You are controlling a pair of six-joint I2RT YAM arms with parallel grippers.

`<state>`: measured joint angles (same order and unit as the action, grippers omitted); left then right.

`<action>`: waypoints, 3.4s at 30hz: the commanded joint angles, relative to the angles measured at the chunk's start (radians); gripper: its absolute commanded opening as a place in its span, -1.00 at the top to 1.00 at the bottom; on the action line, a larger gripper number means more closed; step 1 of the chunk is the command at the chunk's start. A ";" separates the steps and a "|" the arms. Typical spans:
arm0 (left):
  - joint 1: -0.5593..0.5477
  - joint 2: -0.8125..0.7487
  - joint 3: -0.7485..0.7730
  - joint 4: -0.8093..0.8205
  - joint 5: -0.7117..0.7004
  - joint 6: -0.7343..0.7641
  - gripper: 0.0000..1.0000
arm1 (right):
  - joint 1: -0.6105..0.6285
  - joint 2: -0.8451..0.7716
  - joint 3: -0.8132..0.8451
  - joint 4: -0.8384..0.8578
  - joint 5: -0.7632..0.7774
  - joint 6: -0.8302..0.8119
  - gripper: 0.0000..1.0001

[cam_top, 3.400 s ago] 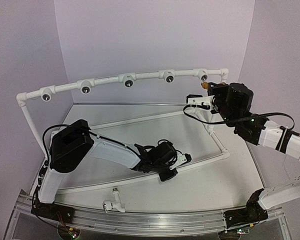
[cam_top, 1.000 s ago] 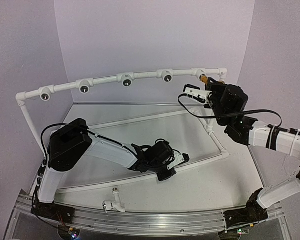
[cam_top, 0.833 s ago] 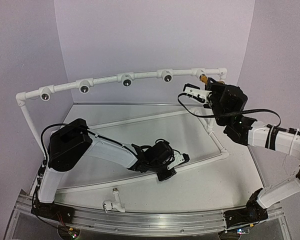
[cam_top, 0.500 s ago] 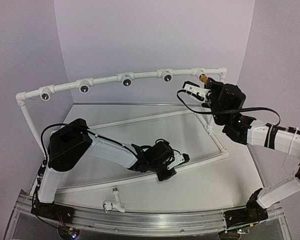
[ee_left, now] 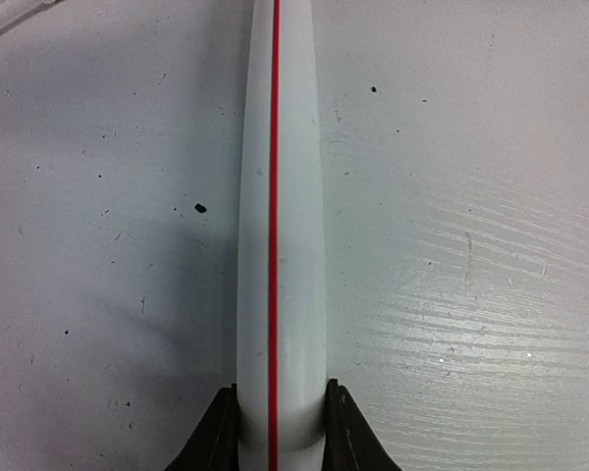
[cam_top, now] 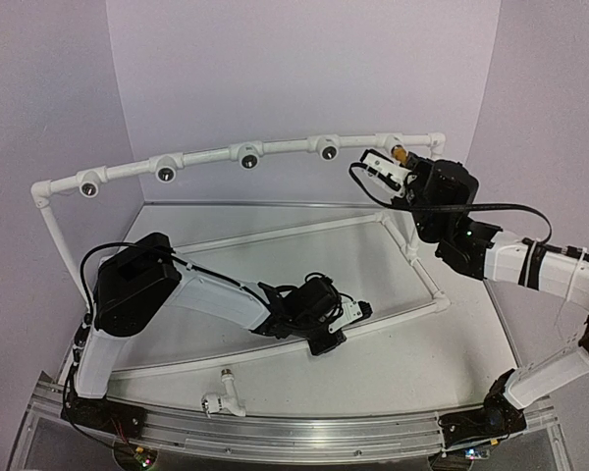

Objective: Install the water faucets
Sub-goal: Screw the water faucet onto the adaptor.

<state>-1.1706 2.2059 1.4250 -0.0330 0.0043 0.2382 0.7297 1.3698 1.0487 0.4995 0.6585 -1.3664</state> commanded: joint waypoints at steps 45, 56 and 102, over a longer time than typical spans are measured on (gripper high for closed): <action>-0.055 0.072 -0.034 -0.179 0.079 0.079 1.00 | -0.004 0.038 0.193 -0.140 -0.101 0.758 1.00; -0.059 0.074 -0.032 -0.179 0.079 0.079 0.99 | -0.026 0.035 0.202 -0.188 -0.143 0.880 1.00; -0.067 0.084 -0.029 -0.185 0.082 0.077 1.00 | -0.178 -0.036 0.289 -0.334 -0.485 1.441 1.00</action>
<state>-1.1717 2.2177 1.4273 -0.0071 -0.0345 0.2546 0.5716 1.3681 1.2375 0.0248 0.2583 -0.0155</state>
